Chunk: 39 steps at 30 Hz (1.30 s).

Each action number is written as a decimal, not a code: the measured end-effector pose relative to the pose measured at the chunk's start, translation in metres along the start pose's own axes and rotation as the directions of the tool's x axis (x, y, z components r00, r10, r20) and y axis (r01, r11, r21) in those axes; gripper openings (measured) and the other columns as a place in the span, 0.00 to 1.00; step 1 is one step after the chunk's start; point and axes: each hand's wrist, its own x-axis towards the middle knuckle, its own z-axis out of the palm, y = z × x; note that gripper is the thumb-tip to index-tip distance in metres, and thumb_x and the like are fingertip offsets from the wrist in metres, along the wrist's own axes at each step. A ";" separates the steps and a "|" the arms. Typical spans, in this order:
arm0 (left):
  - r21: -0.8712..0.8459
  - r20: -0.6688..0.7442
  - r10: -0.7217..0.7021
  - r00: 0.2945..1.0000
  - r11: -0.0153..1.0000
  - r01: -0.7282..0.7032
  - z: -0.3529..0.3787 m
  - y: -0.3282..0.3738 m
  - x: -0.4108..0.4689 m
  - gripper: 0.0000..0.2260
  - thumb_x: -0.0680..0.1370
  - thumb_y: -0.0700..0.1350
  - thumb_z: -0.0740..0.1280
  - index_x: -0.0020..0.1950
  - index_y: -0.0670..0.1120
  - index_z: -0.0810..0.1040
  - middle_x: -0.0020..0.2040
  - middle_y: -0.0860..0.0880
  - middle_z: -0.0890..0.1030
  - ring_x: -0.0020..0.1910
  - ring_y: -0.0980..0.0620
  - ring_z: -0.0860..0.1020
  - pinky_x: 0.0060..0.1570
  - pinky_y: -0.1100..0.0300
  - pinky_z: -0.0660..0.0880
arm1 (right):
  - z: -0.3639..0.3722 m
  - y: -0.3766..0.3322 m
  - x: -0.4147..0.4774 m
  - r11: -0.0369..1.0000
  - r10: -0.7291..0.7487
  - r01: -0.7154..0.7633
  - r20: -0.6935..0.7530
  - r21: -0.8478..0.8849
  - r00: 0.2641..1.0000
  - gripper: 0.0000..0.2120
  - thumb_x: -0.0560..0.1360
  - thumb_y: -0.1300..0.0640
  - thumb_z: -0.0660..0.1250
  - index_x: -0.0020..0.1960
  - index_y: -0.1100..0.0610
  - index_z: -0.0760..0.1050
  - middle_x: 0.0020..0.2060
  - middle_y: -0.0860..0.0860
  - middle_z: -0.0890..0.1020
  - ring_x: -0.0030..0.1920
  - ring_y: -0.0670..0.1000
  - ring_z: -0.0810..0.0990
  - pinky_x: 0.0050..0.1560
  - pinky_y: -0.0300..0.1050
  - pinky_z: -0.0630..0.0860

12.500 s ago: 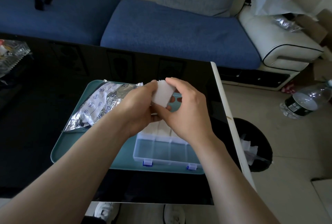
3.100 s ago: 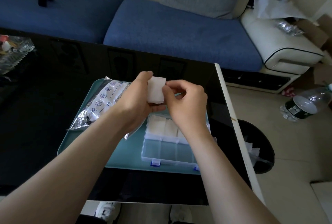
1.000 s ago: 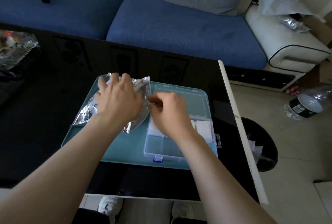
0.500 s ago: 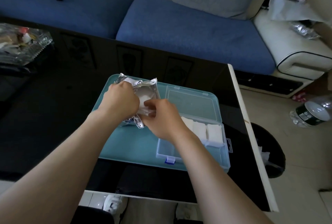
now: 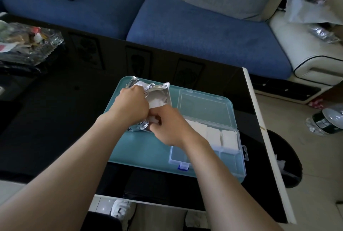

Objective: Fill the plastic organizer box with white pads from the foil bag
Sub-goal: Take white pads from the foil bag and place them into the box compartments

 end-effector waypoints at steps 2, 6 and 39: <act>-0.008 -0.003 0.009 1.000 1.000 -0.009 0.000 -0.003 0.000 0.12 0.78 0.35 0.60 0.60 0.40 0.75 0.55 0.38 0.77 0.40 0.47 0.70 0.33 0.57 0.64 | -0.001 0.005 0.004 1.000 0.011 -0.011 0.001 0.005 1.000 0.16 0.77 0.67 0.63 0.36 0.50 0.77 0.28 0.45 0.74 0.31 0.47 0.68 0.32 0.42 0.67; -0.013 -0.034 0.044 0.998 0.999 -0.045 -0.001 -0.004 -0.002 0.15 0.79 0.35 0.61 0.65 0.41 0.76 0.57 0.38 0.78 0.46 0.43 0.73 0.38 0.55 0.67 | -0.010 0.008 0.006 0.990 0.083 -0.081 -0.013 0.119 0.996 0.15 0.84 0.63 0.64 0.59 0.49 0.86 0.42 0.54 0.86 0.42 0.54 0.87 0.45 0.48 0.85; -0.011 -0.199 0.133 0.971 0.990 -0.138 0.006 0.017 -0.014 0.24 0.77 0.41 0.67 0.74 0.47 0.69 0.76 0.38 0.62 0.69 0.31 0.68 0.65 0.42 0.67 | -0.046 0.008 -0.003 0.861 0.286 -0.107 -0.299 0.498 0.910 0.05 0.77 0.61 0.71 0.49 0.53 0.84 0.42 0.55 0.87 0.41 0.58 0.88 0.33 0.52 0.85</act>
